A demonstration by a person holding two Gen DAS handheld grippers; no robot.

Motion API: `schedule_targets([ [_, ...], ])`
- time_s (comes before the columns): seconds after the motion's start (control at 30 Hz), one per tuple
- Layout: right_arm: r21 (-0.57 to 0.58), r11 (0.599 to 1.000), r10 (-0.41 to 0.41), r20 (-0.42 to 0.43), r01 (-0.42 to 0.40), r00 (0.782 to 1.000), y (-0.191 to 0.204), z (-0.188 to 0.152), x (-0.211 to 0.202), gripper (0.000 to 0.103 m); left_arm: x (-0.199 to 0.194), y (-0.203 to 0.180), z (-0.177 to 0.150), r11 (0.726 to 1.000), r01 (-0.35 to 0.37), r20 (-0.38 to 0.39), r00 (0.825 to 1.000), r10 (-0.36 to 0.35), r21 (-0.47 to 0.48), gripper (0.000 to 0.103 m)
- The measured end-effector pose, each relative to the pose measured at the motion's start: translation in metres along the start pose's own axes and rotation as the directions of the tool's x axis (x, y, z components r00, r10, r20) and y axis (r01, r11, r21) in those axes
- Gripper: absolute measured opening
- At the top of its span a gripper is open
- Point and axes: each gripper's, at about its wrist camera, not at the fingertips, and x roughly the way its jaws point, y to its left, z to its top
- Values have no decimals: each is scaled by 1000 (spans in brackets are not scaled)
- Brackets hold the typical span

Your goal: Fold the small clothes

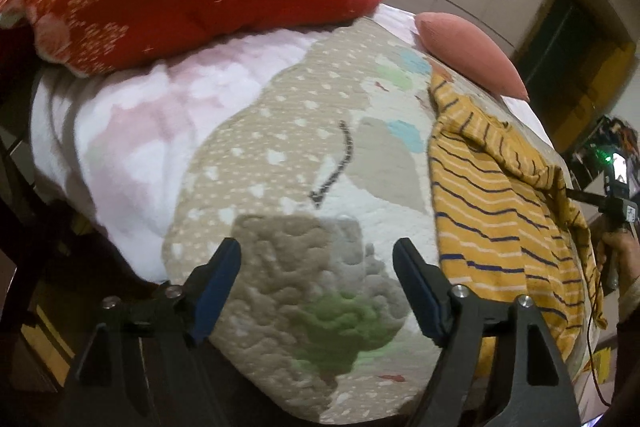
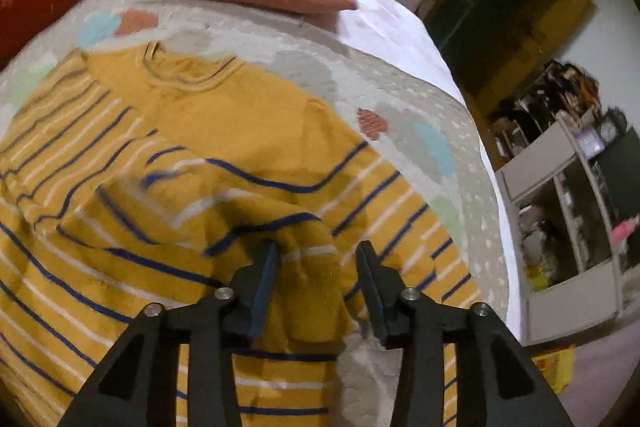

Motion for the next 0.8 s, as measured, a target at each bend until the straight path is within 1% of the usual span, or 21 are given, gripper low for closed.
schedule_targets([
  [0.07, 66, 997, 29, 27, -31, 999, -18, -8, -7, 63, 7, -10, 1, 1000, 10, -18, 1000, -10, 26, 78],
  [0.17, 158, 985, 66, 36, -71, 997, -44, -28, -22, 63, 22, -27, 2, 997, 58, -52, 997, -55, 59, 78],
  [0.2, 174, 981, 84, 35, -89, 996, -46, -36, -26, 63, 27, -33, 1, 995, 79, -63, 995, -75, 66, 78],
  [0.3, 221, 957, 184, 29, -185, 983, -54, -75, -39, 64, 42, -53, 1, 984, 156, -112, 983, -146, 81, 78],
  [0.4, 273, 923, 274, 22, -270, 961, -54, -118, -49, 68, 60, -74, -1, 968, 231, -172, 962, -211, 101, 78],
  [0.47, 313, 895, 329, 20, -318, 944, -51, -152, -58, 70, 64, -87, -5, 960, 250, -184, 957, -225, 129, 80],
  [0.53, 338, 877, 356, 18, -341, 934, -44, -178, -61, 70, 67, -100, -9, 952, 256, -179, 958, -226, 168, 85],
  [0.63, 349, 872, 362, 14, -344, 932, -29, -207, -67, 70, 69, -114, -15, 941, 280, -182, 952, -247, 190, 85],
  [0.67, 346, 873, 360, 17, -344, 933, -24, -213, -68, 70, 68, -118, -18, 939, 277, -179, 953, -243, 201, 84],
  [0.7, 336, 879, 350, 29, -339, 936, -17, -218, -70, 69, 68, -122, -20, 935, 279, -178, 954, -243, 219, 78],
  [0.73, 330, 884, 340, 38, -333, 940, -13, -220, -71, 65, 69, -128, -23, 929, 276, -190, 954, -233, 247, 48],
  [0.77, 326, 882, 342, 52, -340, 938, -7, -221, -75, 39, 70, -135, -27, 928, 229, -194, 965, -177, 293, 16],
  [0.8, 336, 868, 369, 59, -367, 928, -6, -220, -74, 14, 69, -137, -28, 925, 202, -190, 971, -146, 321, 11],
])
